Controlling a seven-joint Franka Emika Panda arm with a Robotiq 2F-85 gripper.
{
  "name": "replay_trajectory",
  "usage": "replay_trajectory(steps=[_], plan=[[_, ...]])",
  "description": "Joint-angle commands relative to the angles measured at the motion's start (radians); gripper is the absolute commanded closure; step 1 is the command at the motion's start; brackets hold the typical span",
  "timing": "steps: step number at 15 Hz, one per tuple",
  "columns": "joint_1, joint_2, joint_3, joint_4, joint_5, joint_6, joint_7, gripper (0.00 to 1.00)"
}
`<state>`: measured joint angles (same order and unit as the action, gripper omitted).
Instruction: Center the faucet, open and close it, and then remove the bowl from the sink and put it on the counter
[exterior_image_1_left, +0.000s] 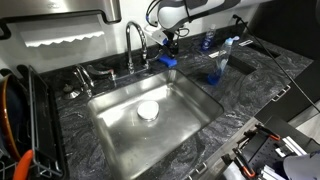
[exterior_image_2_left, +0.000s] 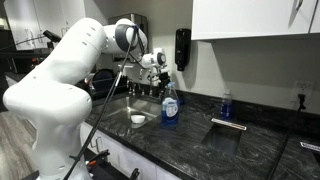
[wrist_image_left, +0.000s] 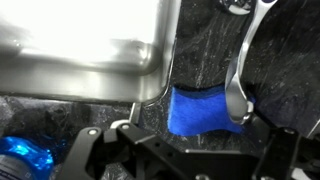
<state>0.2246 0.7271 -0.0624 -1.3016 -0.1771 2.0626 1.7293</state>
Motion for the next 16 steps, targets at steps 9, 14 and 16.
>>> replay_trajectory(steps=[9,14,16], plan=[[-0.016,0.007,0.016,0.086,0.089,-0.178,-0.134,0.0],[0.003,-0.023,0.008,0.057,0.074,-0.04,-0.051,0.0],[0.007,-0.027,0.007,0.057,0.071,-0.019,-0.035,0.0]])
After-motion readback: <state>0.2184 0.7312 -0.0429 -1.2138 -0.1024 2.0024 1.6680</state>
